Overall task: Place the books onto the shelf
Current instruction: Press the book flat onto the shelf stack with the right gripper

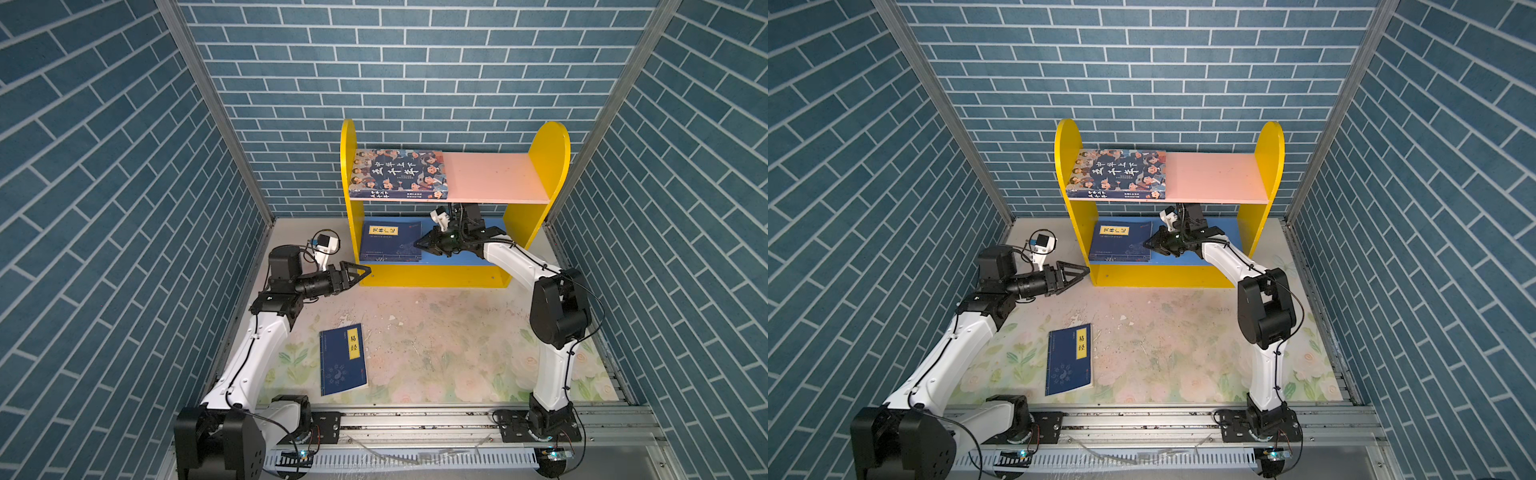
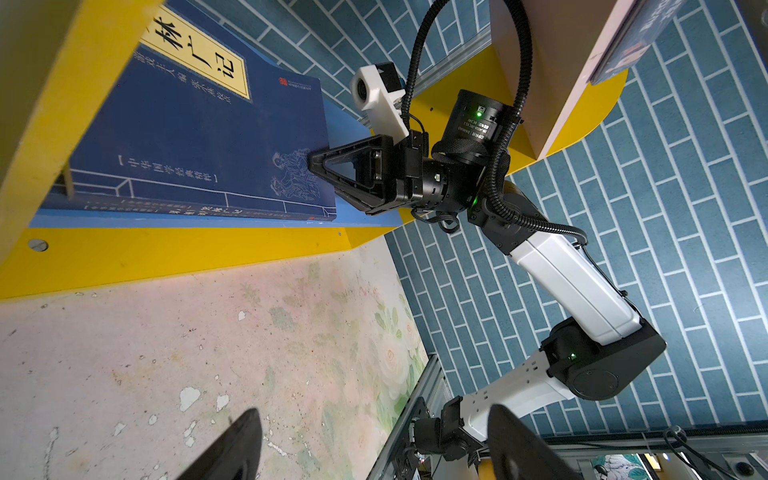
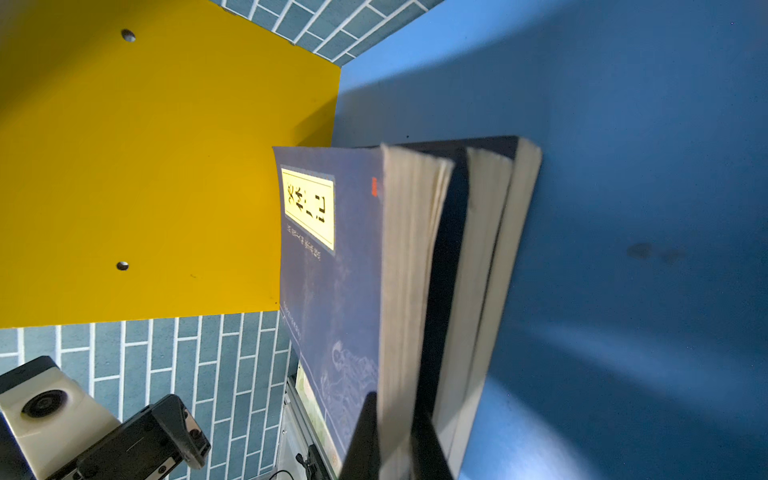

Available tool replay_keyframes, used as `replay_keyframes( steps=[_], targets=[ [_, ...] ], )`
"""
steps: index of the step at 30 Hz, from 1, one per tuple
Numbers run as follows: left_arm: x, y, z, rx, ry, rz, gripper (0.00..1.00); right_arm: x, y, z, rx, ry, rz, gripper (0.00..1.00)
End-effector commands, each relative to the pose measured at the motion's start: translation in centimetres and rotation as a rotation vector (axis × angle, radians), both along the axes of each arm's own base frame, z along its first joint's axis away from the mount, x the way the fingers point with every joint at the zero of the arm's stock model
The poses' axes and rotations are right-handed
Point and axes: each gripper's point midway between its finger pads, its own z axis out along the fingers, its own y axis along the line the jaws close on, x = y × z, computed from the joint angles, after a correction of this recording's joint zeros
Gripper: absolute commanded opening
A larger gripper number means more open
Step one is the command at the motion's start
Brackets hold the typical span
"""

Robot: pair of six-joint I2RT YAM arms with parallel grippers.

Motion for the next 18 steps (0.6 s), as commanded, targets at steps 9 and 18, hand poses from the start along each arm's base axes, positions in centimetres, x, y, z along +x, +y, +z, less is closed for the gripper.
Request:
replay_keyframes(
  steps=[9, 18],
  targets=[
    [-0.32, 0.19, 0.04, 0.001, -0.022, 0.0, 0.86, 0.84, 0.94, 0.11, -0.031, -0.075, 0.031, 0.0],
    [-0.36, 0.2, 0.02, 0.001, -0.022, -0.001, 0.86, 0.63, 1.17, -0.18, -0.038, -0.067, 0.043, 0.0]
  ],
)
